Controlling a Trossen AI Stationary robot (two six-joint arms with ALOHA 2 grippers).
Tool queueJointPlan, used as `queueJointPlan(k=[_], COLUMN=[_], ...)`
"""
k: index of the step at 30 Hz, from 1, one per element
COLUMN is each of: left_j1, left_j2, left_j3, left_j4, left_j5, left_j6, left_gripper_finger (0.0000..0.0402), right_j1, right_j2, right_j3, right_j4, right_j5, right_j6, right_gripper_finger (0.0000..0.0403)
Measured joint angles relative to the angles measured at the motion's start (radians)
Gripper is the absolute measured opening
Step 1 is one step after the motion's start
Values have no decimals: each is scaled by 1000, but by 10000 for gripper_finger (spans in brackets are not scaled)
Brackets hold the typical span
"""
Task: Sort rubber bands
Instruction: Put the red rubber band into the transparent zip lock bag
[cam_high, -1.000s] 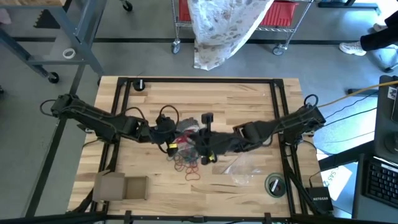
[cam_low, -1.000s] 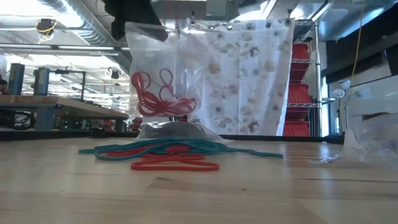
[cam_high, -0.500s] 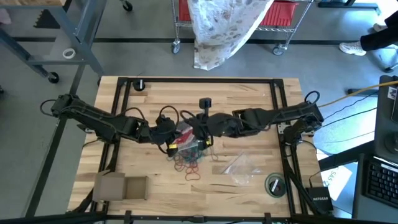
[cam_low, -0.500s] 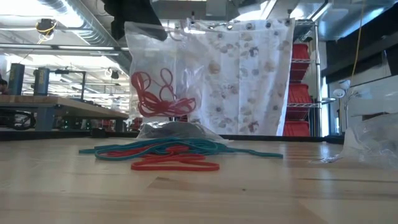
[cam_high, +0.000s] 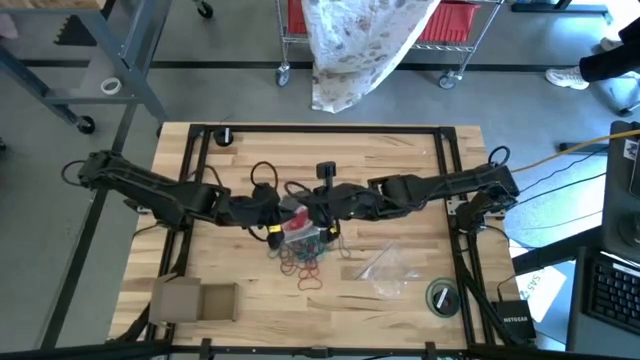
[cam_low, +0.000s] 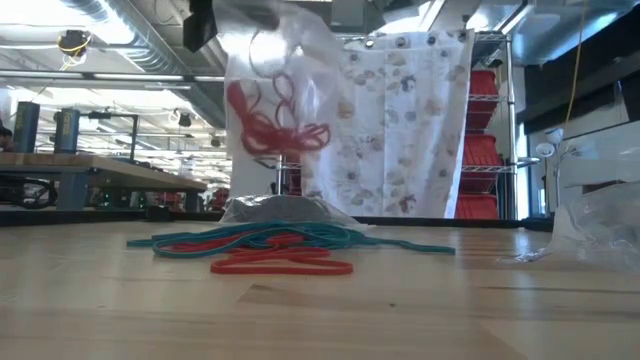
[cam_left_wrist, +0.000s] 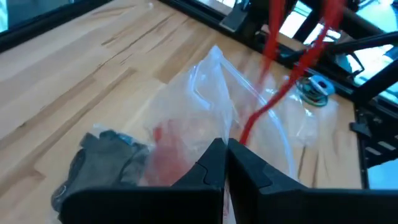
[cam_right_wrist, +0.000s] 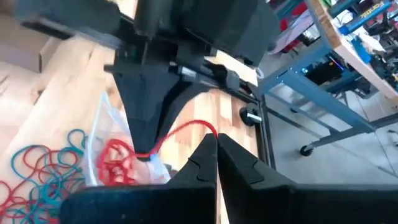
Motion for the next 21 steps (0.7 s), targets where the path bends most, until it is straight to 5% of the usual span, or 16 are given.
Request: queueJointPlan(k=[14,21], left_j1=[19,17], left_j2=[-12,-12], left_j3=[0,0], left_j4=[41,28], left_j5=[-1,1], left_j6=[2,11], left_gripper_finger=[1,1], right_j1=[13,25], right_j2=[24,13], right_j3=[-1,13], right_j4=[-59,-143], right_j5=[-51,-39], right_j6=[204,241], right_gripper_finger=[9,100])
